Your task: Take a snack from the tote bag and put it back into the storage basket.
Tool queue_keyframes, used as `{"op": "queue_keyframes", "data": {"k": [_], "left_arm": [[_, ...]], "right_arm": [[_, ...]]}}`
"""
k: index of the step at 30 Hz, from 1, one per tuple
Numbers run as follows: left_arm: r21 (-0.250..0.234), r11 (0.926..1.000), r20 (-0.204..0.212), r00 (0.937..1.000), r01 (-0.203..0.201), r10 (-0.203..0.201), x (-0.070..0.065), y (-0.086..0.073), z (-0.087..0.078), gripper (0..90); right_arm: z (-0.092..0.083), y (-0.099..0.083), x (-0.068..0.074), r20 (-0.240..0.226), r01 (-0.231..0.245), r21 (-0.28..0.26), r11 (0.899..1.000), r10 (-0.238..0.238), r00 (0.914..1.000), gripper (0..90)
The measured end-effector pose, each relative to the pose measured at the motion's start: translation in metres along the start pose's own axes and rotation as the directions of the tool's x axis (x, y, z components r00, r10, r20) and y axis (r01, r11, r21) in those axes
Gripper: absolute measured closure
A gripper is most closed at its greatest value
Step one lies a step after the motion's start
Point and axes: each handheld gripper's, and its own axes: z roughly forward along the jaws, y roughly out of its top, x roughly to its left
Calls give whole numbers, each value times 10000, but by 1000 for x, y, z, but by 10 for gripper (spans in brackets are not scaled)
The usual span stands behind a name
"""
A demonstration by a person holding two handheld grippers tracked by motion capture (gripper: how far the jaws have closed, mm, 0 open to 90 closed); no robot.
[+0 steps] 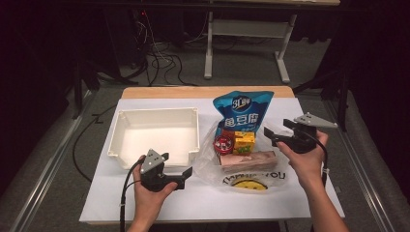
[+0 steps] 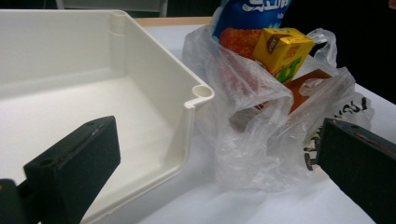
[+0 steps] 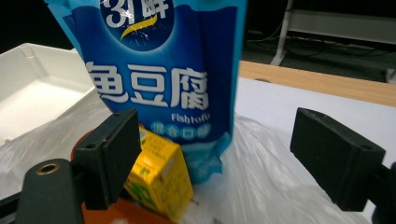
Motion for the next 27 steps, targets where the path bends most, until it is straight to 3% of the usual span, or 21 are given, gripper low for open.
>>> {"op": "queue_keyframes", "data": {"k": [4, 5, 9, 12, 13, 16, 18, 19, 20, 21, 22, 25, 27], "left_arm": [[87, 10000, -36, 10000, 19, -19, 5, 1, -1, 3], [115, 9999, -80, 10000, 42, -41, 8, 2, -1, 4], [28, 9999, -199, 9997, 163, -163, 15, 5, -1, 16], [-90, 9998, -245, 9995, 204, -206, 16, 6, -1, 28], [-117, 9997, -233, 9995, 203, -206, 17, 8, -2, 31], [-160, 9996, -261, 9994, 233, -237, 19, 8, -2, 41], [-203, 9994, -284, 9992, 270, -276, 20, 9, -2, 45], [-220, 9993, -281, 9991, 298, -304, 20, 9, -2, 55], [-220, 9993, -281, 9991, 298, -304, 20, 9, -2, 61], [-187, 9993, -247, 9991, 328, -333, 20, 9, -2, 61], [-148, 9994, -210, 9993, 309, -312, 19, 9, -2, 85], [-169, 9993, -200, 9992, 330, -333, 20, 8, -1, 106], [-212, 9992, -252, 9990, 351, -356, 20, 9, 0, 121]], "right_arm": [[17, 5, 2, -174, -102, 29, 9999, 102, 9998, 187], [29, 8, 4, -260, -85, 77, 9999, 87, 9996, 205], [47, 15, 4, -196, -142, 144, 9998, 145, 9997, 256], [54, 19, 3, 5, -80, 136, 9999, 80, 10000, 277], [59, 23, 1, -99, -276, 16, 9996, 276, 9996, 302], [63, 27, 1, -204, -276, -96, 9996, 274, 9994, 354], [69, 28, 4, -261, -84, -68, 9999, 83, 9996, 397], [75, 28, 7, -39, 318, -35, 9995, -318, 9995, 428], [75, 28, 7, -39, 318, -35, 9995, -318, 9995, 428], [76, 27, 7, 11, 402, 23, 9992, -402, 9992, 459], [80, 25, 8, -27, 733, 97, 9973, -733, 9973, 552], [80, 23, 11, -190, 1125, 101, 9936, -1122, 9935, 774], [77, 22, 13, -381, 1258, 89, 9920, -1253, 9914, 858]]}}
